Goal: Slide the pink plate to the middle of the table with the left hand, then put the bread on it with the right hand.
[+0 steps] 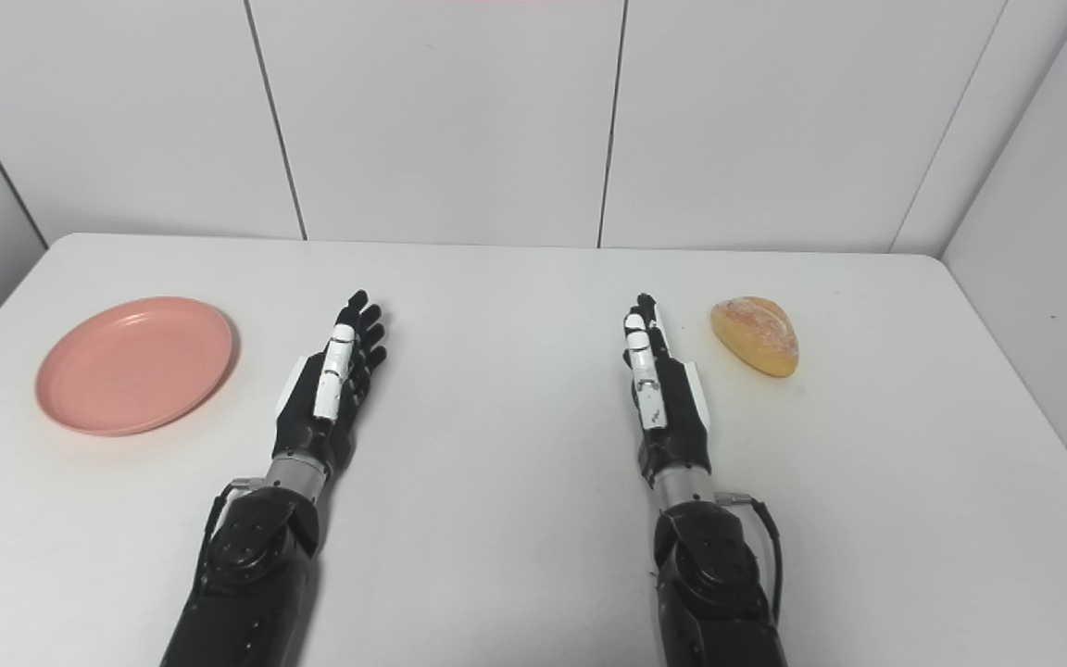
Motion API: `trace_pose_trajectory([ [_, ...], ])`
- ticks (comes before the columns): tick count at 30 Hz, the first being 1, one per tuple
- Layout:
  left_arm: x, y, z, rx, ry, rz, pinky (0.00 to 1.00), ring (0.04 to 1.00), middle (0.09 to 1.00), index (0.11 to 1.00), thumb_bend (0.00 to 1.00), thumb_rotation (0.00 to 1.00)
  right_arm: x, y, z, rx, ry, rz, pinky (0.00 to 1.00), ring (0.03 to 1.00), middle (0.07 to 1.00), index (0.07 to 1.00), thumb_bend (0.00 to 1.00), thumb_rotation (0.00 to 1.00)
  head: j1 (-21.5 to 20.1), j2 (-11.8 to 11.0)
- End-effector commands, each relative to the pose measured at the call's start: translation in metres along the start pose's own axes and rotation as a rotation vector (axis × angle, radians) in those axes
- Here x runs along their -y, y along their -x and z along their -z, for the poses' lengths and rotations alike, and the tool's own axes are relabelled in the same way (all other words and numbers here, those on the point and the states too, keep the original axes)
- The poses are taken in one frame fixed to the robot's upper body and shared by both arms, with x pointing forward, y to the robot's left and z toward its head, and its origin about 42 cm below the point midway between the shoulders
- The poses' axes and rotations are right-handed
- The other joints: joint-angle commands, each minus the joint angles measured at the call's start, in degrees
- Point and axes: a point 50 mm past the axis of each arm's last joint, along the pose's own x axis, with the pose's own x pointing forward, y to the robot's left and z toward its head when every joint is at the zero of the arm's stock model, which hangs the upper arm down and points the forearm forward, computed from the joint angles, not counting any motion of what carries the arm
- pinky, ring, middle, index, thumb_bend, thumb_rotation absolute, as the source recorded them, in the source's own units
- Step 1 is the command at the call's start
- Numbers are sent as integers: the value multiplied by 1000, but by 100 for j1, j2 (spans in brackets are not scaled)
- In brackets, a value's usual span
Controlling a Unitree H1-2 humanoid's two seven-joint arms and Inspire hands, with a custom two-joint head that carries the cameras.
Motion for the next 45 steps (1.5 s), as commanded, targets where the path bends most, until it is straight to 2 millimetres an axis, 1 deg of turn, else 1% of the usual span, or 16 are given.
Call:
trace_pose_trajectory([
  [1,7,-14,-23,81,-8,31,1000,1000,996,988,499,1000,-7,-13,-22,86,6,-34,1000,1000,1000,1000,632,1000,3,3],
  [11,7,-14,-22,87,-13,27,1000,1000,994,984,497,1000,-7,-13,-16,65,8,-30,1000,1000,1000,1000,632,1000,5,-5],
  [22,7,-14,-24,99,-21,18,1000,1000,992,983,480,1000,-8,-14,-14,64,18,-25,1000,1000,1000,1000,625,996,5,-12],
  [31,7,-14,-25,98,-20,12,1000,1000,987,972,509,1000,-8,-14,-15,62,24,-26,1000,1000,1000,1000,635,999,9,-9],
  [45,6,-12,-25,103,-11,19,1000,1000,991,978,495,1000,-8,-13,-17,69,20,-26,1000,1000,1000,1000,631,1000,3,-24],
])
